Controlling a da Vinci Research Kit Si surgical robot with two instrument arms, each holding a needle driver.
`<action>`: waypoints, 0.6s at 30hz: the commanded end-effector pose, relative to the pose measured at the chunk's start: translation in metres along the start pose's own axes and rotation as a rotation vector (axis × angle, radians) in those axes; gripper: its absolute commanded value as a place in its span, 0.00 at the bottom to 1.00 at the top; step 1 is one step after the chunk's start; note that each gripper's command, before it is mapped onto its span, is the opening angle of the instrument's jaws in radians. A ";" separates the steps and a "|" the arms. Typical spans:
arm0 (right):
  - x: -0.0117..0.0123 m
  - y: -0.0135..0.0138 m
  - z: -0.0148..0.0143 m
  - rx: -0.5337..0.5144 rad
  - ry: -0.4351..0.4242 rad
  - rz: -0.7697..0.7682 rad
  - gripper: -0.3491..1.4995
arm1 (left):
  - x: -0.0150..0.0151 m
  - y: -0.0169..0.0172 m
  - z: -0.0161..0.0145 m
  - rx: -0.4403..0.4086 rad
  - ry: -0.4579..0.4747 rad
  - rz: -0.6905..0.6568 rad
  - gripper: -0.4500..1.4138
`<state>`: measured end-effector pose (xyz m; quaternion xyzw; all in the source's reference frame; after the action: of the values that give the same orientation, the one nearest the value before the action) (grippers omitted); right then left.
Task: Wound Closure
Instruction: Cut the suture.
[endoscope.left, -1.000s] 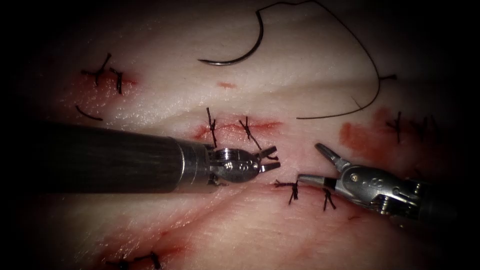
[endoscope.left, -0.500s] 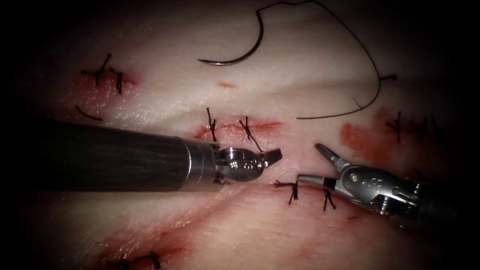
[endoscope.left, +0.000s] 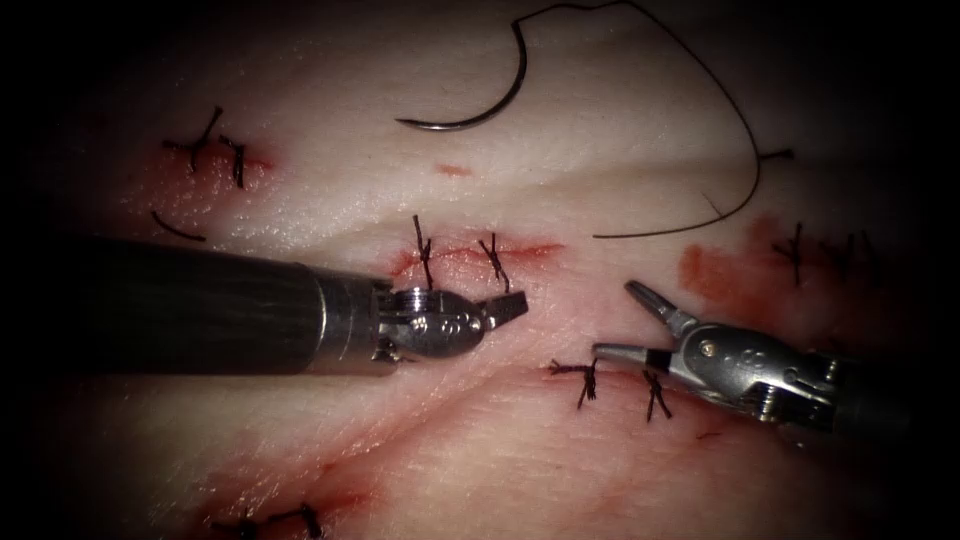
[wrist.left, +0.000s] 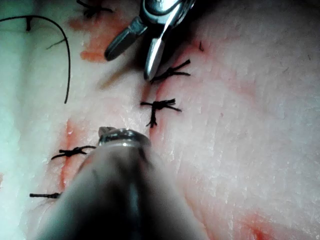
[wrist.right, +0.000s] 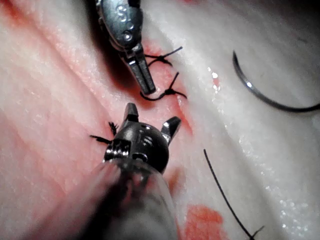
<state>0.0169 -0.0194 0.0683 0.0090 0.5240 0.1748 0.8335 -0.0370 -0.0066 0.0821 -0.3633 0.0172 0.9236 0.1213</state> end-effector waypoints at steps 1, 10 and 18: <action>-0.0005 0.0007 0.0015 0.038 0.038 -0.046 0.92 | 0.0000 -0.0004 0.0006 -0.016 0.031 0.017 0.00; -0.0028 0.0011 0.0048 0.130 0.127 -0.179 0.95 | -0.0024 -0.0027 -0.0010 -0.147 0.343 0.051 0.00; -0.0020 0.0002 0.0085 0.112 0.137 -0.247 0.95 | -0.0025 -0.0030 -0.0016 -0.164 0.439 0.058 0.00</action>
<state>0.0223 -0.0188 0.0739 -0.0203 0.5841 0.0413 0.8104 -0.0328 -0.0047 0.0824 -0.5630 -0.0232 0.8239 0.0600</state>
